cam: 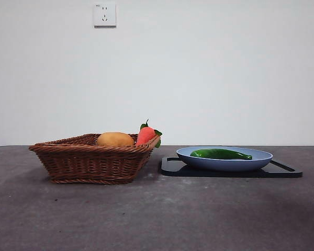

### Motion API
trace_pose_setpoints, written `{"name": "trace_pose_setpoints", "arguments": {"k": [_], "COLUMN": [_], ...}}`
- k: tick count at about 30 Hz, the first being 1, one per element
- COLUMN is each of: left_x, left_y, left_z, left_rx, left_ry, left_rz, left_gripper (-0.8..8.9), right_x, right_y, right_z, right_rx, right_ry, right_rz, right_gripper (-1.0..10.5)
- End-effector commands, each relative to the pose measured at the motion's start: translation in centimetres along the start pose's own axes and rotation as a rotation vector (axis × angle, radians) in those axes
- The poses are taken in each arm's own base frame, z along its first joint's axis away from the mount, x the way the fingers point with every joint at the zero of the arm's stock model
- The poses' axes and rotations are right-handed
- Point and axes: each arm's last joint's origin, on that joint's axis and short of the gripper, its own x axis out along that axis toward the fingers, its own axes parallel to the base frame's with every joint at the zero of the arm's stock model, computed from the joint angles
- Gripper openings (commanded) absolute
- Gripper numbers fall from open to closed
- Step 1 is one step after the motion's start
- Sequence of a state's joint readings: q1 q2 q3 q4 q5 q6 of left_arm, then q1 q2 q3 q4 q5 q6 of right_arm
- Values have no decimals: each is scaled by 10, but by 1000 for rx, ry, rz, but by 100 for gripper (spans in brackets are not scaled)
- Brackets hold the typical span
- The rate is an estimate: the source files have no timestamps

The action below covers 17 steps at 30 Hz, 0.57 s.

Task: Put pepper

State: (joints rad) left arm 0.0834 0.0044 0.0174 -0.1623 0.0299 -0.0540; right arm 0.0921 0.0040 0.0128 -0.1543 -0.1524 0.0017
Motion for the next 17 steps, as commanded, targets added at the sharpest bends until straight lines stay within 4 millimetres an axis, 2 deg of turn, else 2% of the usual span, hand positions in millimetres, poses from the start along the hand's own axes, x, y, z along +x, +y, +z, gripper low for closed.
{"name": "trace_pose_setpoints", "arguments": {"k": [1,17], "left_x": [1,1], "left_y": [0,0], "left_z": [-2,-2], "left_rx": [-6,-6], "left_ry": [-5,-5], "left_rz": [2,2], "left_gripper": [8,8], "right_x": [0,0], "right_y": [0,0], "right_z": [-1,-1], "right_rx": [42,42], "right_ry": [-2,-3], "right_rz": [-2,-2], "right_gripper": [11,11]}}
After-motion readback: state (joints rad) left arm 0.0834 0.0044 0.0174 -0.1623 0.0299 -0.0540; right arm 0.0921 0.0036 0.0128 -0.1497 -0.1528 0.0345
